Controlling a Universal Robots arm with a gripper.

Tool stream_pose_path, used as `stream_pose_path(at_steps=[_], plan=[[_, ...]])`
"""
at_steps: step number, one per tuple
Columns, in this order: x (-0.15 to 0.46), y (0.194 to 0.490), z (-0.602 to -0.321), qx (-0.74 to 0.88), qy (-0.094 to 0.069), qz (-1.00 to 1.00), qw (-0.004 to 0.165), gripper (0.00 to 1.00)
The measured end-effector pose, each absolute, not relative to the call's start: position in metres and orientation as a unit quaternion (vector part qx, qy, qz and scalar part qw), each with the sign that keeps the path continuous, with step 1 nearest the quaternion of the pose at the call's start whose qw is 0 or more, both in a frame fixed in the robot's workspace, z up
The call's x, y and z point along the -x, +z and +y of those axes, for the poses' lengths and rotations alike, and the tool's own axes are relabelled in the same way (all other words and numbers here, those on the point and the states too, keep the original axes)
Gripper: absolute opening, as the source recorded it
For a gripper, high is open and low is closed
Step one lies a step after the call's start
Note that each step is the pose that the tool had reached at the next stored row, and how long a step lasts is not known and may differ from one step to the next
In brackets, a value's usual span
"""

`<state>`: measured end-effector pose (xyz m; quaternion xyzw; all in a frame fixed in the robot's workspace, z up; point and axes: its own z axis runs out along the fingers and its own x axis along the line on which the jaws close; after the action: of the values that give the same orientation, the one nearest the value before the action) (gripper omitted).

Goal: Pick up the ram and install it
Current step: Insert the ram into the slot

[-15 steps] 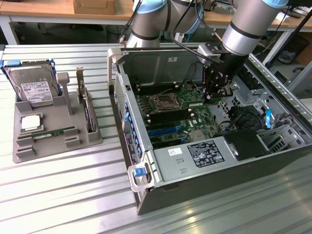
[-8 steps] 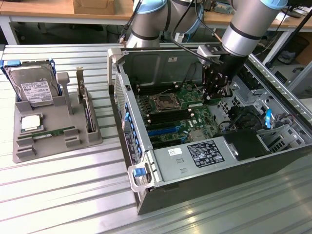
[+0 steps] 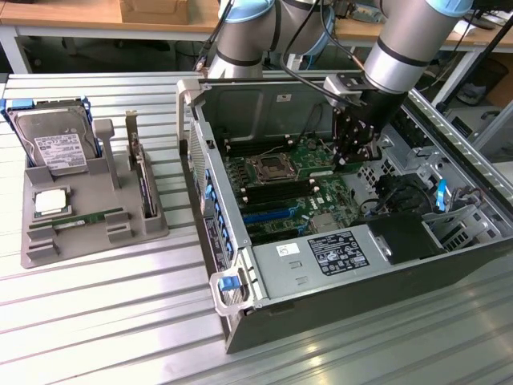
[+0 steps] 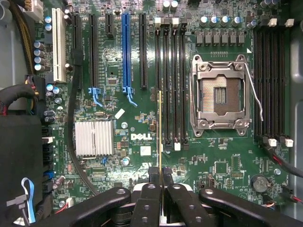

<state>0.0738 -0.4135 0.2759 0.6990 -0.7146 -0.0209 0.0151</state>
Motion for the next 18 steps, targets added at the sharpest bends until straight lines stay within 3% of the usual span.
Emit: stream_pose_path(at_steps=[18], plan=[[-0.0738, 0.2703, -0.4135, -0.699, -0.021, -0.715, 0.015, 0.12]])
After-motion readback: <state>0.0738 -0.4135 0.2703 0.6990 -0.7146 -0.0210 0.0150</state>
